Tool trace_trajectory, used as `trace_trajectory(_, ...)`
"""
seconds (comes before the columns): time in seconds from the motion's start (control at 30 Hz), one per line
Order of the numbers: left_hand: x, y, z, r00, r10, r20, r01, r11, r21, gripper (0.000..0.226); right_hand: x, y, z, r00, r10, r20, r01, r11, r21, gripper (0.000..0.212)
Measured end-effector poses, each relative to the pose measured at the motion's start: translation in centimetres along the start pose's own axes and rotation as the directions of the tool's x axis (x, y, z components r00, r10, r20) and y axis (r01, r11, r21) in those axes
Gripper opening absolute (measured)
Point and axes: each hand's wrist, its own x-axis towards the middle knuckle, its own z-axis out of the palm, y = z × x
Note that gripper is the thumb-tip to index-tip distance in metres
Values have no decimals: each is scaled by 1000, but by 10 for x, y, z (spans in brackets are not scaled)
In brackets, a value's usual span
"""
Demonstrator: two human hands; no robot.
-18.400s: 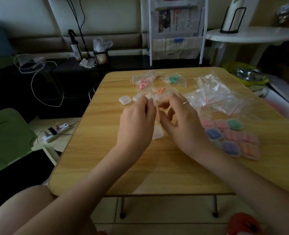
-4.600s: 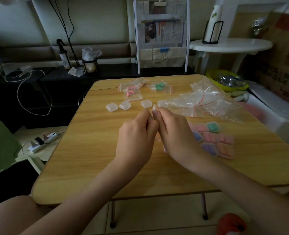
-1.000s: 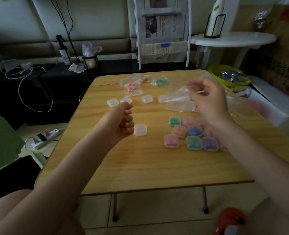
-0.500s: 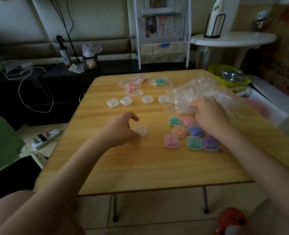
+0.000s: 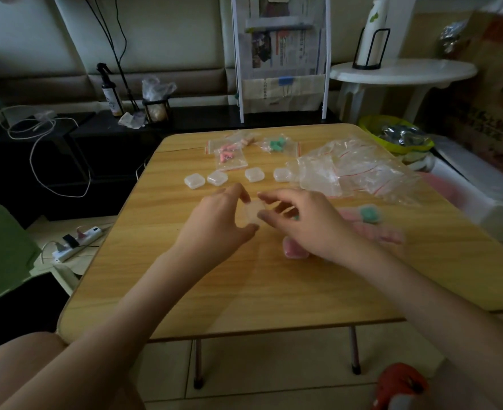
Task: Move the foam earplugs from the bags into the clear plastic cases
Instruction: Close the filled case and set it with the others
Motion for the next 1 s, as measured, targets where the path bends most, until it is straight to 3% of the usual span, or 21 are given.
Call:
trace_trajectory(0.1,-6,6,3,991,120,-62,-118,992,32,37,-2,-5,4,997,31,-74,-28,999,37,50)
trace_trajectory(0.2,-10,11,4,972,208,-109,-203,977,60,37,-1,-6,3,993,58,-103,-39,982,182,39)
trace_trajectory(0.33,-7,13,0,977,152,-149,-156,988,-11,38,0,-8,-1,991,130,-21,-107,886,451,31)
trace_trajectory(0.53,-5,10,6,968,186,-166,-189,982,-2,40,-1,-9,-5,978,205,34,-183,772,608,21)
trace_trajectory(1.0,-1,10,8,941,280,-192,-299,951,-79,30,0,-6,-14,971,227,72,-217,713,667,24)
